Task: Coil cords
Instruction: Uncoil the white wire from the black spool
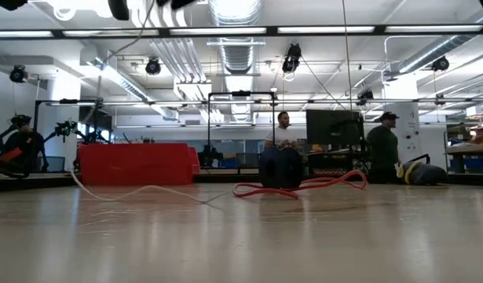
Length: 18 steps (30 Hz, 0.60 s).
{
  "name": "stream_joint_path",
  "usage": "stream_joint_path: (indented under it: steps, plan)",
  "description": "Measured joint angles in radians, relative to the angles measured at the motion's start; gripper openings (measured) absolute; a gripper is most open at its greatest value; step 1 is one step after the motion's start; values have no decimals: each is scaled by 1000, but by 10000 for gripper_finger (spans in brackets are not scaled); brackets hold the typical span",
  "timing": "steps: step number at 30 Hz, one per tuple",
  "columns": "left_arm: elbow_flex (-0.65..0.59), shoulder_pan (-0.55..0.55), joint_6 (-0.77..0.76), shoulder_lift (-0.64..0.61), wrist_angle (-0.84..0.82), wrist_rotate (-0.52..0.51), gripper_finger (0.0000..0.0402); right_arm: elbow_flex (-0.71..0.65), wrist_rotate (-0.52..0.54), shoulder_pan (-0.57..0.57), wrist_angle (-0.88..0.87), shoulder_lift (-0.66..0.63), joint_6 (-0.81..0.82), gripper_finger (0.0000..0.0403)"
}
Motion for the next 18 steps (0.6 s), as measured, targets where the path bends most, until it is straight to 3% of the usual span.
stream_joint_path:
  steps: [3, 8, 14, 18]
  plan:
    - [0, 0, 0, 0, -3, 3, 0, -2, 72, -14, 32, 33, 15, 113]
    - [0, 0, 17, 0, -3, 24, 0, 0, 59, -35, 124, 46, -38, 121]
    - [0, 0, 18, -2, -5, 24, 0, 0, -23, -40, 126, 42, -45, 83]
    - [0, 0, 19, -4, -13, 23, 0, 31, -46, -23, 37, 41, -72, 64]
